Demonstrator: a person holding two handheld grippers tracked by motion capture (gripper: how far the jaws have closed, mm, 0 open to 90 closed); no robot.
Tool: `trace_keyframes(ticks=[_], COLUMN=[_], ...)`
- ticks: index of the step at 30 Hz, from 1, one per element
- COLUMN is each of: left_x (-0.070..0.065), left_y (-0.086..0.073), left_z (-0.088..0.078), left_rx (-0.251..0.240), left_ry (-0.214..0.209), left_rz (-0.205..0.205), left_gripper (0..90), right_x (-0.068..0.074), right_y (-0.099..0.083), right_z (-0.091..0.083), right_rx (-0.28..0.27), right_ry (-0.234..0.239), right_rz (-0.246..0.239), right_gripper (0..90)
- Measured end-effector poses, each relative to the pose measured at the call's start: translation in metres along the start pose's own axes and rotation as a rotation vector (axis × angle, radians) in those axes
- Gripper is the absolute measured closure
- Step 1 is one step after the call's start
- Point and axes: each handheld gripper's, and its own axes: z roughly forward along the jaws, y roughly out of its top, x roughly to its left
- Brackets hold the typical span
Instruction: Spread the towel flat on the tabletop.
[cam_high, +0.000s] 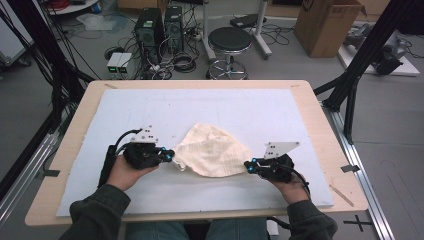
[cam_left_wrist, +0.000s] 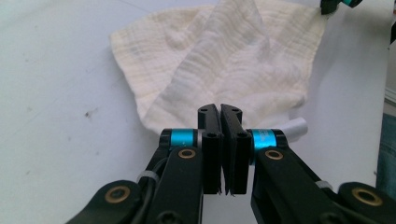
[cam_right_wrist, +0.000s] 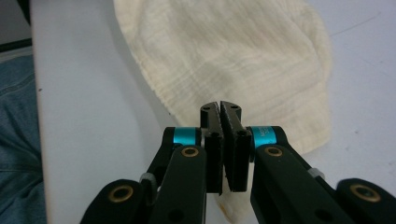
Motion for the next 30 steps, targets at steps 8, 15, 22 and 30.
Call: trace_keyframes(ticks=[8, 15, 22, 30], left_x=[-0.012, -0.023, -0.022, -0.006], left_y=[-0.029, -0.051, -0.064, -0.039], left_z=[-0.02, -0.029, -0.031, -0.027], left_rx=[-0.003, 0.0, -0.013, -0.063], left_ry=[0.014, 0.018, -0.014, -0.008], left_rz=[0.014, 0.016, -0.006, -0.027], left_gripper=[86.7, 86.6, 79.7, 60.1], right_x=[0.024, 0.048, 0.051, 0.028], right_y=[0.002, 0.001, 0.002, 0.011], right_z=[0.002, 0.01, 0.016, 0.004], right_rx=[0.02, 0.069, 0.084, -0.01], right_ry=[0.055, 0.116, 0.164, 0.106], right_rz=[-0.042, -0.083, -0.073, -0.019], right_gripper=[88.0, 87.8, 78.6, 67.5])
